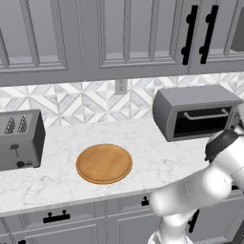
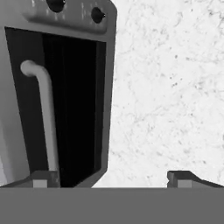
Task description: Pick up the kebab skewer and baguette bread, and place them inside the toaster oven. Close the toaster oven door and start by setting the timer.
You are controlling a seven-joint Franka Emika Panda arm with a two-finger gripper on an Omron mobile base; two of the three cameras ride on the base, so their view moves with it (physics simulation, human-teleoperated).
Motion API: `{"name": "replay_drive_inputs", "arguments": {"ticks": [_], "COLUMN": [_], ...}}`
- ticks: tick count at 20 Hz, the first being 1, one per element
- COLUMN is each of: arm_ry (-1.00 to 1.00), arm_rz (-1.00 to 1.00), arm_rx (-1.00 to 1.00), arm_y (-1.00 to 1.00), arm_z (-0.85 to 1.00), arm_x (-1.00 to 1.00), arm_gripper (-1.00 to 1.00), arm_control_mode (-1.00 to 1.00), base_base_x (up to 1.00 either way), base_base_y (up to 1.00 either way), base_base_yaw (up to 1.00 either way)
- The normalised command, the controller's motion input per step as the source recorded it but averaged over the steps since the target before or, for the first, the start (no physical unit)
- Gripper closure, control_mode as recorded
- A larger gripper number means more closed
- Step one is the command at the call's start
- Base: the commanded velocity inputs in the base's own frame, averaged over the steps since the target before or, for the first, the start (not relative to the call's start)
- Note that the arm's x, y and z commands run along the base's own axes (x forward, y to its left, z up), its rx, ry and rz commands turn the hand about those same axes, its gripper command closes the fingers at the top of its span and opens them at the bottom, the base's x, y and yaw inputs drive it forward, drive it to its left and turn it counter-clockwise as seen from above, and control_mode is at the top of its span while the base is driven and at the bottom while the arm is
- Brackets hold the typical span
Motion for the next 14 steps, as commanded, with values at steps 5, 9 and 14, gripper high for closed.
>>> {"name": "replay_drive_inputs", "arguments": {"ticks": [5, 9, 14], "arm_ry": [-0.05, -0.08, -0.1], "arm_rz": [-0.22, -0.28, -0.28], "arm_rx": [0.29, 0.3, 0.29], "arm_y": [-0.27, -0.13, -0.17], "arm_z": [-0.15, -0.36, -0.18], "arm_x": [0.04, 0.26, 0.12], "arm_gripper": [-1.0, -1.0, -1.0], "arm_control_mode": [-1.0, -1.0, -1.0], "base_base_x": [0.0, 0.0, 0.0], "base_base_y": [0.0, 0.0, 0.0], "base_base_yaw": [0.0, 0.0, 0.0]}}
